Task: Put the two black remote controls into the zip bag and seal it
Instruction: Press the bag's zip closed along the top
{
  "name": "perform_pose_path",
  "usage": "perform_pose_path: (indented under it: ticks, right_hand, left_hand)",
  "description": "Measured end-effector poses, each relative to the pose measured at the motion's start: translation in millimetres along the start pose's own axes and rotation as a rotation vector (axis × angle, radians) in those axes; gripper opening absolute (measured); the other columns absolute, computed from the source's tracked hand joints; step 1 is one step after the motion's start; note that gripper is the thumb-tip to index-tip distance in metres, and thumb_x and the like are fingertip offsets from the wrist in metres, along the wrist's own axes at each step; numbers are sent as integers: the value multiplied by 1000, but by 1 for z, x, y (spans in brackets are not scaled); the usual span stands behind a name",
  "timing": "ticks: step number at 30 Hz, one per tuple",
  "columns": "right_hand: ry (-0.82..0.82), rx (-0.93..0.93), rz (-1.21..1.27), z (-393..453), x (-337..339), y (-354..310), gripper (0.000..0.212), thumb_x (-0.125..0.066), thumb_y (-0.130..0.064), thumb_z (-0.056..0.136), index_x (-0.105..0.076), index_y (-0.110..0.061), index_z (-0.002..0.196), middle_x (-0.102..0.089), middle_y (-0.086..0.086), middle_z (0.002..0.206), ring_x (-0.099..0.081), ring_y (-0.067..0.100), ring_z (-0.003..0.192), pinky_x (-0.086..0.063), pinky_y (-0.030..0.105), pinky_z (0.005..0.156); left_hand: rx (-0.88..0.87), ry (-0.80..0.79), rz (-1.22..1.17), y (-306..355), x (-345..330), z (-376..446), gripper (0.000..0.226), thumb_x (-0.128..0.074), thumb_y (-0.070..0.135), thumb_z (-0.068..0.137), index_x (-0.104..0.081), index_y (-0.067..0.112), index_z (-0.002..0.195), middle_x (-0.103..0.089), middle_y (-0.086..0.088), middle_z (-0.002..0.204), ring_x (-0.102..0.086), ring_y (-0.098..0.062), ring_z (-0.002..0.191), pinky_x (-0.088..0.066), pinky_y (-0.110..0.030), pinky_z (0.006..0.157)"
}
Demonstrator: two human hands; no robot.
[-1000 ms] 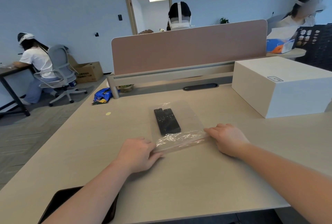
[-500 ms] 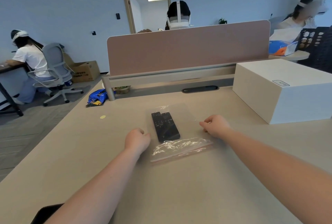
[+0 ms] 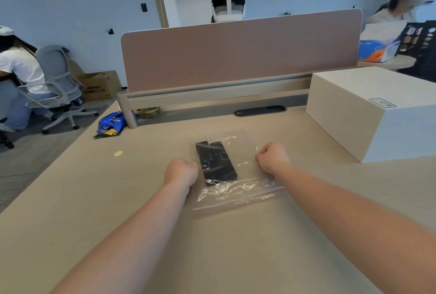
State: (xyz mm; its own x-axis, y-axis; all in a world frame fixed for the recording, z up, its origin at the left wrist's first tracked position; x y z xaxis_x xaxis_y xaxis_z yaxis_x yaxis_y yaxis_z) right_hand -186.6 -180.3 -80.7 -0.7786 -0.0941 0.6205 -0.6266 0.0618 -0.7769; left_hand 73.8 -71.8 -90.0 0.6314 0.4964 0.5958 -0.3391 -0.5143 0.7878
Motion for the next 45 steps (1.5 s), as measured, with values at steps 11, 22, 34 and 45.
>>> perform_pose_path:
  ticks: [11, 22, 34, 45]
  right_hand:
    - [169, -56, -26, 41, 64, 40, 10, -52, -20, 90, -53, -18, 81, -61, 9, 88, -58, 31, 81, -52, 39, 80]
    - [416, -113, -353, 81, 125, 60, 22, -47, -8, 92, -63, -6, 107, -65, 17, 113, -61, 36, 106, -51, 38, 86]
    - [456, -152, -569, 104, 139, 58, 26, -46, 1, 90, -62, -5, 109, -63, 17, 117, -60, 36, 109, -51, 38, 86]
    - [344, 94, -927, 91, 122, 47, 35, -46, 2, 87, -48, -5, 122, -55, 15, 124, -47, 33, 119, -48, 39, 88]
  left_hand:
    - [-146, -75, 13, 67, -72, 8, 21, -67, 30, 82, -66, 16, 66, -69, -8, 79, -67, -31, 76, -56, -35, 76]
    - [-236, -142, 53, 127, -154, 23, 22, -63, 38, 82, -62, 24, 65, -75, -1, 94, -69, -28, 90, -52, -32, 80]
    - [-280, -117, 152, 146, -183, 24, 15, -56, 39, 83, -61, 28, 73, -73, 2, 96, -67, -26, 94, -49, -30, 83]
    - [-313, -109, 158, 140, -179, 20, 19, -57, 37, 84, -56, 23, 98, -67, 0, 109, -61, -26, 105, -47, -34, 93]
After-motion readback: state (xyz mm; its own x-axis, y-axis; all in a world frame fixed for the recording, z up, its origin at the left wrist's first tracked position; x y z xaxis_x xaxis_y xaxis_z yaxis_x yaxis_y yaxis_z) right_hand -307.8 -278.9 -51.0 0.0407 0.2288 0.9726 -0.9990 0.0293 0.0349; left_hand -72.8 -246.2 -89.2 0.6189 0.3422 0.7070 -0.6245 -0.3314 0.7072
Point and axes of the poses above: each hand's wrist, its own z-axis towards the middle knuckle, its own x-axis out of the back of the hand, y = z × x, the point moved 9 cm from there along z, towards the middle knuckle
